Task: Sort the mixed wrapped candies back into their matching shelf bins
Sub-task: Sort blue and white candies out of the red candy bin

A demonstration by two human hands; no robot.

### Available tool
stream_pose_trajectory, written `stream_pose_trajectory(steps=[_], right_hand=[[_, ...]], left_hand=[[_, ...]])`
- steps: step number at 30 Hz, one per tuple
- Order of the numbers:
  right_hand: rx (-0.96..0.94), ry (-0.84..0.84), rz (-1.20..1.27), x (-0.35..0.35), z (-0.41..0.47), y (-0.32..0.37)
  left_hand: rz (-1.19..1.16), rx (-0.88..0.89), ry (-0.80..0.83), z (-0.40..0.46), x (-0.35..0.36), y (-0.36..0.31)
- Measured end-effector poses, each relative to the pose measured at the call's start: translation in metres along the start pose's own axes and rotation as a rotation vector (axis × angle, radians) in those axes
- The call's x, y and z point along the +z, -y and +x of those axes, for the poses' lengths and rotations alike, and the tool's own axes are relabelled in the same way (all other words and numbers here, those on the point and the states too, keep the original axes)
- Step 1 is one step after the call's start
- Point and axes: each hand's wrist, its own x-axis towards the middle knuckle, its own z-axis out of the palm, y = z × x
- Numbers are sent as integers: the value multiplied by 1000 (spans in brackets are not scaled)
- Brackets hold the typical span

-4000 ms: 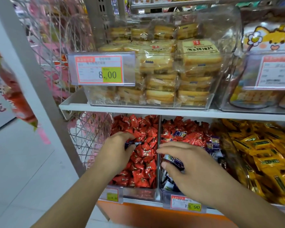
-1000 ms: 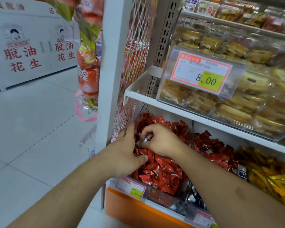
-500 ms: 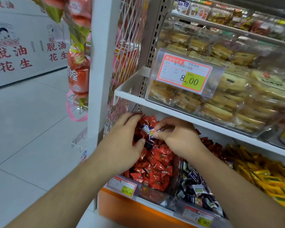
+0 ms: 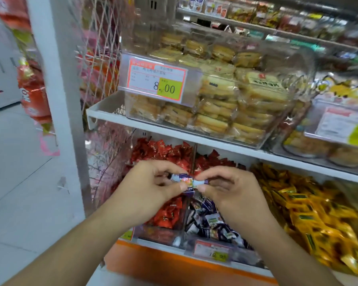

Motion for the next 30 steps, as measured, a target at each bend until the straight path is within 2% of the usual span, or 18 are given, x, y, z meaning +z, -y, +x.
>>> stream_pose_trajectory(steps=[6,8,12,17,19,21,23,25,27,30], right_hand=[[83,-66,109,-29,-5,-11],[151,-83,232,-42,-5,-16],[365,-68,637,-59,-2,-33],[416,-83,710,-70,0,-45],[353,-113,523,-71,-2,-47],[259,-120,115,-71,-3,-49],[206,-75,-233,-72,-4,-51],[169,-54,-382,-74,-6,-49],[134,-17,-482,-74,-9,-47],[195,86,-602,-64,-16,-41]], left_hand=[[-142,-42,-44,9,22,-4],[-216,-77,-82,10,25,-6],[-284,-120,-106,14,31,-8],[-306,-142,-130,13,44,-17],[-296,-128,-141,11,48,-22],[-243,-86,-139,10,52,-24],[-96,-3,-145,12,57,-24],[90,76,-138,16,63,-23],[252,119,-64,19,70,-21],[495,200,-26,22,79,-15]])
